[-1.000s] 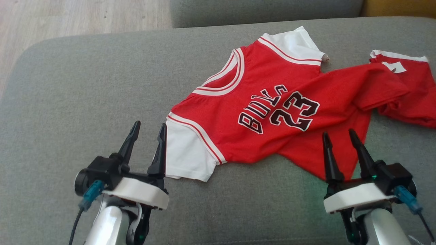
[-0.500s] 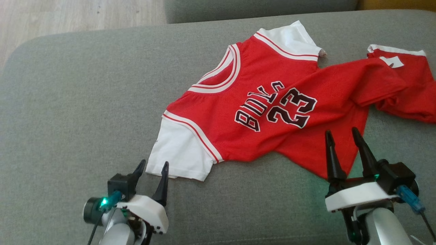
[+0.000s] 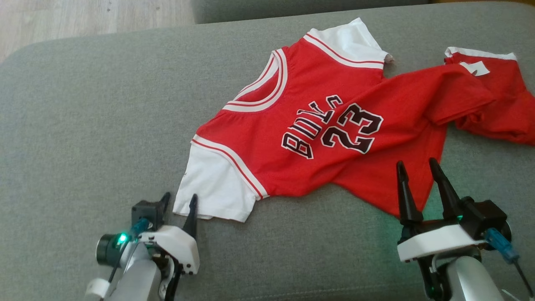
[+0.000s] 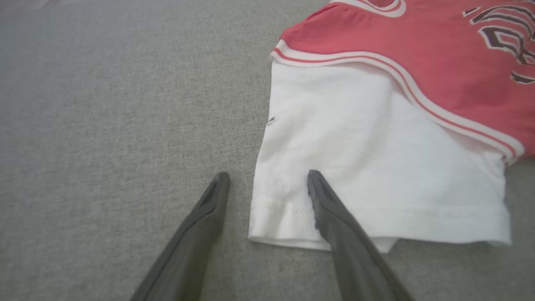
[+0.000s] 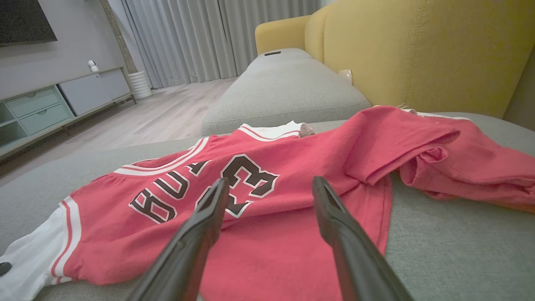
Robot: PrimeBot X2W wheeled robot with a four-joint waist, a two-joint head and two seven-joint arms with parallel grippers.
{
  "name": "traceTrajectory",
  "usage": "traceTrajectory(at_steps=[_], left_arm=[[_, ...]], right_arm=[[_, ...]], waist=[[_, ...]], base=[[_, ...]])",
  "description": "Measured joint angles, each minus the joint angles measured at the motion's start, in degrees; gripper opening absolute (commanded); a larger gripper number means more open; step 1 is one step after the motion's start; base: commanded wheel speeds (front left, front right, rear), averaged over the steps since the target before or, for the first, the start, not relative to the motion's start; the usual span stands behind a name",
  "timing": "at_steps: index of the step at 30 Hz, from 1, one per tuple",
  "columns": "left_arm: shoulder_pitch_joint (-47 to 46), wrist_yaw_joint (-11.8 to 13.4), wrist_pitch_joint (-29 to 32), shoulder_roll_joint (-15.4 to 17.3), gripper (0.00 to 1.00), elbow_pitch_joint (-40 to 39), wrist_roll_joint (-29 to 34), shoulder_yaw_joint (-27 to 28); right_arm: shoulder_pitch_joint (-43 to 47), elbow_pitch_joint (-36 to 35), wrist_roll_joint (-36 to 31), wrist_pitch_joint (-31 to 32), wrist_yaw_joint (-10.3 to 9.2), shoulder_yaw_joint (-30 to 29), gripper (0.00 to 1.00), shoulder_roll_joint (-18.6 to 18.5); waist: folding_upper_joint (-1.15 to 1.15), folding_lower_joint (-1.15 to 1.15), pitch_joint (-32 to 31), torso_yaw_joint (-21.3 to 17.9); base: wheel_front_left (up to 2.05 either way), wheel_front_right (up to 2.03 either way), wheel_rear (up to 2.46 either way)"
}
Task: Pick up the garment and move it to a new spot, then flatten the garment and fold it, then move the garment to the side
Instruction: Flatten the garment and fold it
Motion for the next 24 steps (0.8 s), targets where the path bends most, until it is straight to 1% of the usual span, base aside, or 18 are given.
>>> traceTrajectory(at_steps=[1, 2, 6, 10, 11, 12, 16, 19, 24], left_arm=[[-0.5, -0.4, 0.0, 0.0, 0.35, 0.7, 0.0, -0.2], [-0.8, -0.5, 0.0, 0.0, 0.0, 1.1, 0.0, -0.4], [-1.3, -0.9, 0.0, -0.1, 0.0, 1.7, 0.0, -1.3], [-1.0, -0.9, 0.0, -0.1, 0.0, -0.2, -0.6, -1.2], [-0.5, -0.6, 0.0, -0.1, 0.0, -5.2, -0.6, -0.9], [-0.1, -0.4, 0.0, -0.2, 0.0, -8.3, -0.6, -0.5], [1.3, 0.3, 0.0, -0.2, 0.0, -18.8, 0.4, 1.4], [3.4, 0.3, 0.0, -0.2, 0.0, -23.3, 1.3, 2.4], [5.3, 0.3, 0.0, -0.2, 0.0, -26.5, 2.0, 2.8]], right_arm=[[0.0, 0.1, 0.0, 0.0, 0.0, -0.1, 1.0, 0.0], [0.0, 0.2, 0.0, 0.0, 0.0, -0.1, 1.0, 0.0], [0.0, 3.2, -0.8, 0.0, 0.0, -0.9, 1.0, 0.0], [0.0, 5.9, -1.9, 0.5, 0.0, -2.8, 1.0, 0.0], [0.0, 7.6, -2.8, 1.6, 0.0, -4.5, 1.0, 0.0], [0.0, 8.3, -3.0, 2.1, 0.0, -5.2, 1.0, 0.0], [0.0, 11.5, -2.0, 5.0, 0.0, -6.3, 1.0, 0.1], [0.0, 13.3, 0.5, 6.6, 0.0, -5.9, 1.0, 0.1], [0.0, 15.1, 1.8, 9.2, 0.0, -4.8, 1.0, 0.1]], waist=[[0.0, 0.0, -0.1, 0.0], [0.0, 0.0, -0.1, -0.1], [0.0, 0.0, -0.6, 0.0], [0.0, 0.0, -1.0, 0.1], [0.0, 0.0, -1.2, 0.2], [0.0, 0.0, -1.3, 0.2], [0.0, 0.0, -1.2, 0.5], [0.0, 0.0, -1.1, 0.6], [0.0, 0.0, -0.7, 0.4]], base=[[0.0, 0.0, 0.0], [0.0, 0.0, 0.0], [0.0, 0.0, 0.0], [0.0, 0.0, 0.0], [0.0, 0.0, 0.0], [0.0, 0.0, 0.0], [0.0, 0.0, 0.0], [0.0, 0.0, 0.0], [0.0, 0.0, 0.0]])
